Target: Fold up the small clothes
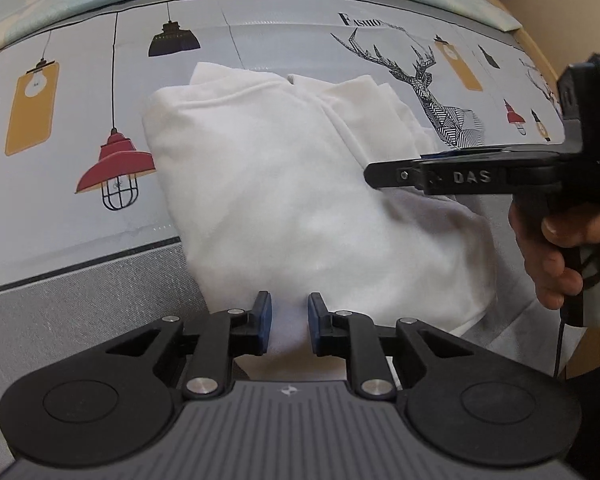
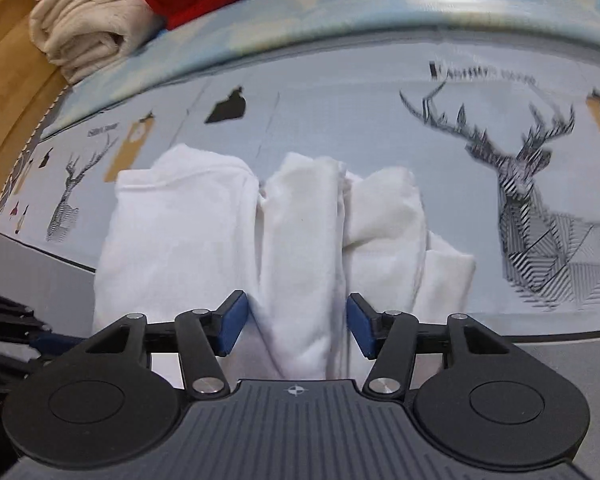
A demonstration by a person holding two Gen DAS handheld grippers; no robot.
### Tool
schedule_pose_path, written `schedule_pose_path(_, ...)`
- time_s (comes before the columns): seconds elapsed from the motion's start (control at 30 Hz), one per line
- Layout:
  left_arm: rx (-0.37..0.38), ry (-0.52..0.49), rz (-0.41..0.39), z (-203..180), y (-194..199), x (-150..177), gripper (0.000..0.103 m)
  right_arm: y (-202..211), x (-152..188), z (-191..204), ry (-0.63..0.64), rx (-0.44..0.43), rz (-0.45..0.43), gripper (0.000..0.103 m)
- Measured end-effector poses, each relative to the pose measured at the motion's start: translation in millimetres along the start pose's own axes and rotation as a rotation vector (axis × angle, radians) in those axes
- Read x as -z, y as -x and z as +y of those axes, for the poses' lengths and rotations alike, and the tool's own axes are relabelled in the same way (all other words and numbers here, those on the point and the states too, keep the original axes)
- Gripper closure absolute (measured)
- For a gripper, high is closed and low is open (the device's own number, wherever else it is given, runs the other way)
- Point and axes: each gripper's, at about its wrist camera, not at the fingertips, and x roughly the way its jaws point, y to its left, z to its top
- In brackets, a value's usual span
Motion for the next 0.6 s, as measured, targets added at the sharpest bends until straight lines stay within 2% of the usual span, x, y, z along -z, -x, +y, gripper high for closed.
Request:
schedule_pose_path(0.03, -0.005, -0.002, -0.001, 1.4, 0.8, -0.6, 0.082, -2.1, -0.9, 0.2, -0.015, -0.007, 0.006, 0.068)
schedule_pose_path(0.1, -0.012, -0.002, -0.003, 4.9, 3.2, -1.5, 0.082, -3.2, -2.9, 5.6, -0.014, -0.025, 0.009, 0.084)
schedule_pose_path(0.13, -0.016, -0.002, -0.005, 6.7, 4.8, -1.8, 0.082, -0.8, -3.3, 10.7, 0.005, -0.027, 0.003, 0.086)
schedule_pose_path(0.23, -0.025, -0.004, -0.019, 10.6, 12.2, -2.6, 0.082, 16.3, -4.8, 24.0, 0.041, -0.042, -0.028, 0.088)
schedule_pose_path(0.4, -0.01, -0.008, -0.055, 8.3, 25.0, -4.6, 0.082, 80.8, -11.1, 32.0, -0.006, -0.036, -0.12, 0.088)
schedule_pose_path(0.47, -0.012, -0.017, -0.056, 4.2, 24.5, -5.4, 0.082, 97.1, -10.0, 24.2, -0.002, 0.016, -0.165, 0.088)
schedule_pose_path(0.5, -0.013, -0.023, -0.054, 1.7, 23.4, -5.7, 0.082, 94.0, -8.7, 13.3, -0.027, 0.069, -0.166, 0.087)
schedule_pose_path(0.6, -0.013, -0.03, -0.051, -5.1, 20.9, -6.1, 0.082, 56.9, 0.8, -17.2, -0.074, 0.22, -0.056, 0.084)
